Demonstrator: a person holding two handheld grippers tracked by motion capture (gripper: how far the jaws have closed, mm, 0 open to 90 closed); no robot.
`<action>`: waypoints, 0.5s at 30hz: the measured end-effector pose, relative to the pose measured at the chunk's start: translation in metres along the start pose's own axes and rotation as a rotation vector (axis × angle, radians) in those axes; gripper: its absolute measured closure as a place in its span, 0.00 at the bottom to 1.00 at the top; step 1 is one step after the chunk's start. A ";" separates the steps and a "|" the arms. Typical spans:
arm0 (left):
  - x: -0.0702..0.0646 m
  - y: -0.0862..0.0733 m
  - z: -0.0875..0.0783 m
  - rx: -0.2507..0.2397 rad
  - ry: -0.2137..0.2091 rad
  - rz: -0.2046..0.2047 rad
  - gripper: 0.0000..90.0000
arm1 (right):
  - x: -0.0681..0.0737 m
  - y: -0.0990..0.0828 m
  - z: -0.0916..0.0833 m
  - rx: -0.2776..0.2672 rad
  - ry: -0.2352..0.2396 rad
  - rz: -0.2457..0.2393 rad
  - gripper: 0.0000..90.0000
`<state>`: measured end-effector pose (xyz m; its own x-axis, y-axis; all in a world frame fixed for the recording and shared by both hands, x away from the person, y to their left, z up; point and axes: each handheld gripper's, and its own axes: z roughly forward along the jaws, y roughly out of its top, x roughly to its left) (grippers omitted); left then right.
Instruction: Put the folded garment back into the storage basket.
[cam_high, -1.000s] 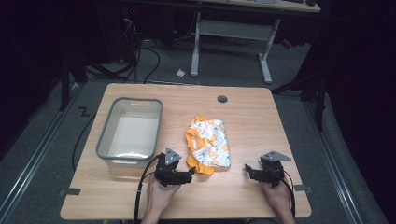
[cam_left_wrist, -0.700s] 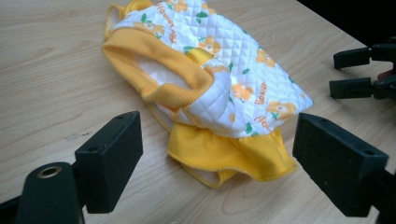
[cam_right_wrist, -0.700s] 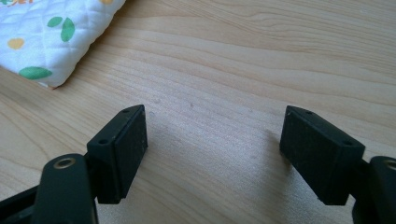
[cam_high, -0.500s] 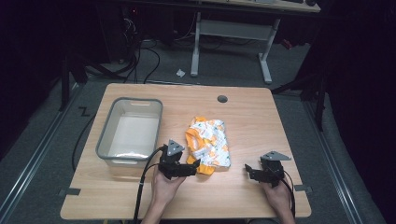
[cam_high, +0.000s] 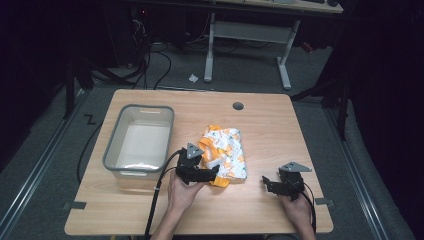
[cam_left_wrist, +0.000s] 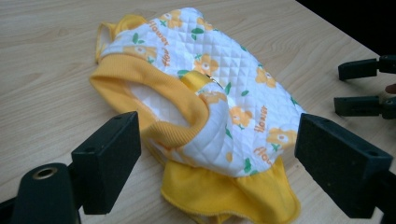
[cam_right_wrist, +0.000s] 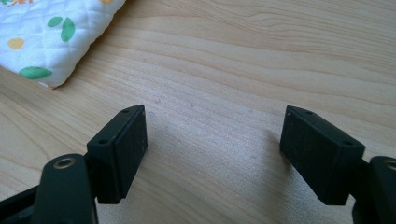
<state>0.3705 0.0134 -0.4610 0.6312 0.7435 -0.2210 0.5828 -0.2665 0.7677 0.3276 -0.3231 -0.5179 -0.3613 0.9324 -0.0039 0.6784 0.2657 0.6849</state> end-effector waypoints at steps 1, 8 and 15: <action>0.000 0.001 0.000 -0.005 -0.001 -0.003 0.16 | 0.000 0.000 0.000 0.000 0.000 -0.001 0.26; -0.003 0.013 0.013 0.013 0.018 -0.001 0.15 | 0.000 0.000 0.000 0.000 0.000 0.001 0.26; 0.000 0.021 0.040 0.066 0.065 -0.010 0.06 | 0.000 0.000 0.000 0.001 0.000 0.000 0.26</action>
<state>0.4032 -0.0165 -0.4690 0.5924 0.7836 -0.1873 0.6226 -0.2977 0.7237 0.3272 -0.3231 -0.5178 -0.3616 0.9323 -0.0039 0.6787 0.2661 0.6845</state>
